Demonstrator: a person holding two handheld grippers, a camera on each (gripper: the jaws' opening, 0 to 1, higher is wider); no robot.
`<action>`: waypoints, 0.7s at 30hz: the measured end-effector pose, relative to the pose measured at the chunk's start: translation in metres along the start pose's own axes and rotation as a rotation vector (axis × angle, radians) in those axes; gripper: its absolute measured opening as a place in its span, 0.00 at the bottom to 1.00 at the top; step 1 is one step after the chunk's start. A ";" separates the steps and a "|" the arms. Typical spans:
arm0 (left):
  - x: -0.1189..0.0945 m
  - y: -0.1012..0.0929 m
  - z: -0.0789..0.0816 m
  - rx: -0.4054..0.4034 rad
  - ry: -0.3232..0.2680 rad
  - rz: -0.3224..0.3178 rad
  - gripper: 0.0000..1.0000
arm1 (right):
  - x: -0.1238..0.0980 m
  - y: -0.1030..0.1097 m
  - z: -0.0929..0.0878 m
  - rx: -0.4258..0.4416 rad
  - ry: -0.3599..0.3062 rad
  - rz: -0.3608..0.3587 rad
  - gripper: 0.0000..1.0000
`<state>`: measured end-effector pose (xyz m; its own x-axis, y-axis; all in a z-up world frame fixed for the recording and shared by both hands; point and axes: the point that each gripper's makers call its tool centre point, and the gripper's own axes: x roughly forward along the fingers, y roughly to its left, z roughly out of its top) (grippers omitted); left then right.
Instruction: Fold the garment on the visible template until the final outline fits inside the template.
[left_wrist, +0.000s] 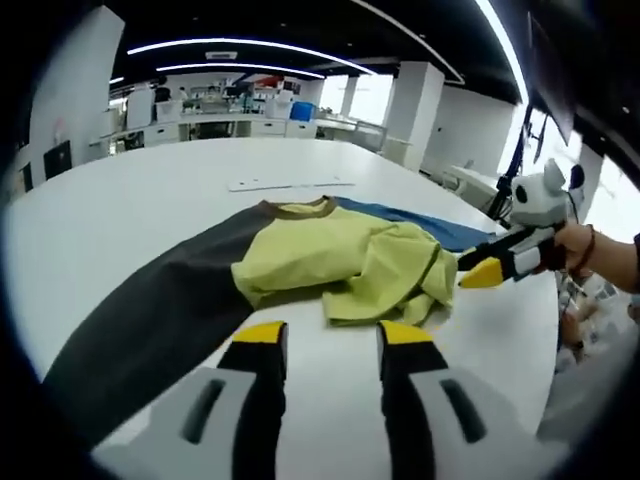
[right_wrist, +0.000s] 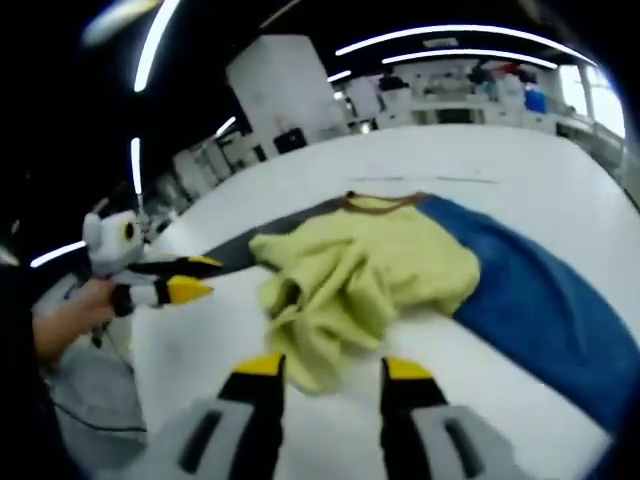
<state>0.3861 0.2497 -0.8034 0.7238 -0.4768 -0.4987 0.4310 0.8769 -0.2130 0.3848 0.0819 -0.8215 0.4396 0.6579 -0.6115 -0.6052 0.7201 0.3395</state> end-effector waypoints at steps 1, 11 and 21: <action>0.004 0.000 0.001 -0.005 0.000 0.000 0.31 | 0.001 0.000 -0.001 -0.002 -0.001 -0.002 0.32; 0.037 0.003 -0.003 -0.039 0.004 0.031 0.28 | 0.013 -0.003 -0.012 0.000 -0.010 -0.028 0.20; 0.051 0.003 -0.011 -0.034 0.040 0.030 0.17 | 0.015 0.003 -0.006 0.028 -0.052 -0.015 0.15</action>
<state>0.4178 0.2287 -0.8388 0.7139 -0.4480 -0.5381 0.3902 0.8927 -0.2256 0.3858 0.0925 -0.8345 0.4831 0.6570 -0.5787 -0.5800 0.7353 0.3506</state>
